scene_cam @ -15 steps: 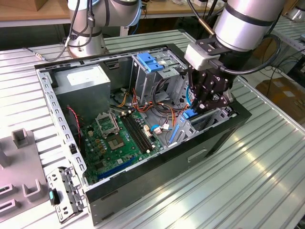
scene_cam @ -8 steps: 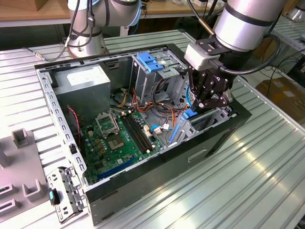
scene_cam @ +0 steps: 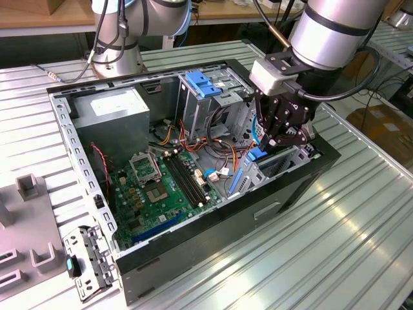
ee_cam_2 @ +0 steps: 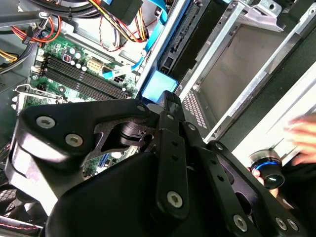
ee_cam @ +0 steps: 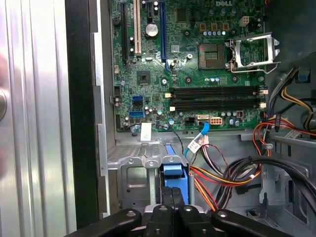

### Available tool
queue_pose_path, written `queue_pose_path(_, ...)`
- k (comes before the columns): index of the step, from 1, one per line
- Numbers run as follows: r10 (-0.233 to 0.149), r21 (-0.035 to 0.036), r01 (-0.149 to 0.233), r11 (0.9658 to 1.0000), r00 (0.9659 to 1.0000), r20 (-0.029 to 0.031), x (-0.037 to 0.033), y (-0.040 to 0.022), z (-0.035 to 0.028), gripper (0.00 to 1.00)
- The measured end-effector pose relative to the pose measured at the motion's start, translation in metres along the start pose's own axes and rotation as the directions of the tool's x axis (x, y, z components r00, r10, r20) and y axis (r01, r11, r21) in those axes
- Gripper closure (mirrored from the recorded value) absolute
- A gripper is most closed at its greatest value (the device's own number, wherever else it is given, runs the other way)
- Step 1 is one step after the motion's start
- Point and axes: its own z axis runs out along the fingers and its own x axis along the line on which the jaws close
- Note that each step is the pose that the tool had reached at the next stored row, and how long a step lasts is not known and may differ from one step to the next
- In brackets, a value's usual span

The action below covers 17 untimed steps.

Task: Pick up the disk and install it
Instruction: 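Insert the first disk wire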

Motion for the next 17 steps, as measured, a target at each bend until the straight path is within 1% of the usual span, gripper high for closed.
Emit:
queue_pose_path(3,0.000,0.0001,0.000,1.0000,1.0000,0.0002,-0.0001,-0.0006,0.0001,0.89)
queue_pose_path(5,0.000,0.0001,0.000,1.0000,1.0000,0.0002,-0.0001,-0.0023,0.0001,0.89)
queue_pose_path(6,0.000,0.0001,0.000,1.0000,1.0000,0.0000,-0.0002,-0.0044,0.0001,0.89)
queue_pose_path(7,0.000,0.0000,0.000,1.0000,1.0000,0.0000,-0.0003,-0.0074,0.0001,0.89)
queue_pose_path(9,0.000,0.0000,0.000,1.0000,1.0000,-0.0001,-0.0009,-0.0173,0.0003,0.89)
queue_pose_path(12,-0.002,-0.0006,0.002,1.0000,1.0000,-0.0009,-0.0017,-0.0293,0.0005,0.89)
queue_pose_path(13,-0.003,-0.0007,0.003,1.0000,1.0000,-0.0013,-0.0019,-0.0342,0.0006,0.89)
queue_pose_path(14,-0.007,-0.0008,0.007,1.0000,1.0000,-0.0012,-0.0020,-0.0365,0.0006,0.89)
queue_pose_path(15,-0.045,-0.0005,0.045,0.9990,0.9990,-0.0009,-0.0022,-0.0399,0.0005,0.89)
queue_pose_path(17,-0.069,-0.0008,0.069,0.9976,0.9976,-0.0007,-0.0021,-0.0400,-0.0009,0.89)
